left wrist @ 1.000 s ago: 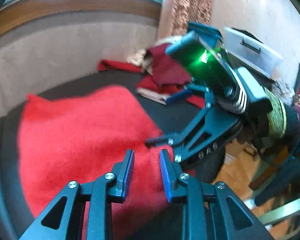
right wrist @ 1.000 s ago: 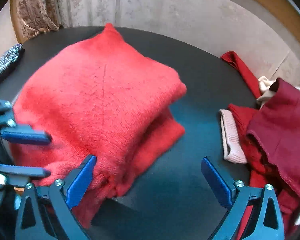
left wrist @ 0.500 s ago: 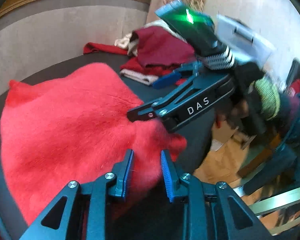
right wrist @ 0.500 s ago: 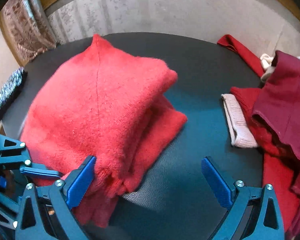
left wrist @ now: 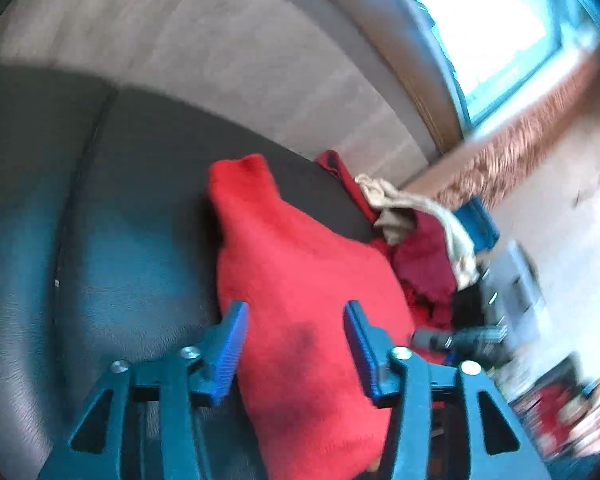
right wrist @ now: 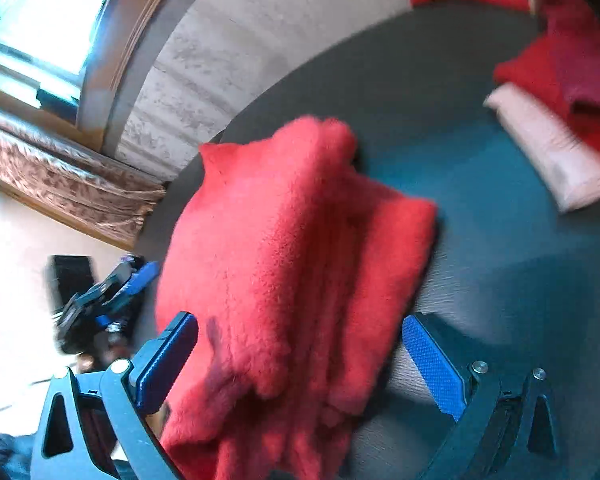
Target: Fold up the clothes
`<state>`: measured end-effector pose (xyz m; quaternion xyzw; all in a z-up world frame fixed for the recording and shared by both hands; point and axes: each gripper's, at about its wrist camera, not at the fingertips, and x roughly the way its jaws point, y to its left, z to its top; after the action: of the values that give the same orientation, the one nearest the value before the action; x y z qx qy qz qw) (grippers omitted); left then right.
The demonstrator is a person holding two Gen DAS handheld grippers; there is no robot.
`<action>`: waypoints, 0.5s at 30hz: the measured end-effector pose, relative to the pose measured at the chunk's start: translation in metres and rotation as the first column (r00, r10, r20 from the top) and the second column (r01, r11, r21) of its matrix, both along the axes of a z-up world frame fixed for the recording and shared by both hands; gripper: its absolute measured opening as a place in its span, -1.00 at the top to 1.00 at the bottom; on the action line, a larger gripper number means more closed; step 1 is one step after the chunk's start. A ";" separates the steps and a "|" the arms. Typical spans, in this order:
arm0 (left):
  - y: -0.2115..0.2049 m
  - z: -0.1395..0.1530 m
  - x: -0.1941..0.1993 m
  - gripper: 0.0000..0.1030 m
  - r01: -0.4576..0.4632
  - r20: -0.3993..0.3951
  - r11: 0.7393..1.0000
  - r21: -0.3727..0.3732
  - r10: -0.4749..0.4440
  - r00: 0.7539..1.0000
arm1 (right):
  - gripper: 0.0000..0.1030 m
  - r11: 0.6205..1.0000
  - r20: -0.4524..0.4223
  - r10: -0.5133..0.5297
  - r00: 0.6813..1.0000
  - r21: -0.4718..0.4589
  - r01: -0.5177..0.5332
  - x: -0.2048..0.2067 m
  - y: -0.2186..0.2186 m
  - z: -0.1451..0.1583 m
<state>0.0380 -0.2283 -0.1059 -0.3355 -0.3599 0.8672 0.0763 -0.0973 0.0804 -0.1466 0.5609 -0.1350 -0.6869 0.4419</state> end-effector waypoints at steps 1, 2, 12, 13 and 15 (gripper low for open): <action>-0.003 -0.004 -0.004 -0.12 0.006 0.002 1.000 0.011 -0.006 1.000 | -1.00 1.000 0.021 0.007 1.000 -0.015 -0.007 -0.002 -0.004 -0.004; -0.005 -0.008 -0.007 -0.14 0.012 0.005 1.000 0.023 -0.012 1.000 | -1.00 0.999 0.041 0.014 0.999 -0.030 -0.013 -0.005 -0.008 -0.008; -0.030 -0.047 -0.044 -0.24 0.070 0.024 0.988 0.137 -0.074 0.997 | -1.00 0.993 0.116 0.060 0.991 -0.109 -0.048 -0.022 -0.008 -0.002; -0.033 -0.050 -0.047 -0.24 0.076 0.025 0.986 0.148 -0.080 0.996 | -1.00 0.993 0.117 0.071 0.991 -0.104 -0.059 -0.022 -0.007 -0.001; -0.031 -0.052 -0.052 -0.25 0.088 0.029 0.984 0.152 -0.094 0.995 | -1.00 0.992 0.115 0.093 0.989 -0.091 -0.083 -0.023 -0.009 0.001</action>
<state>-0.0144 -0.2596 -0.1580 -0.3606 -0.4100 0.8269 0.1345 -0.1199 0.0716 -0.1460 0.5865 -0.1658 -0.6257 0.4868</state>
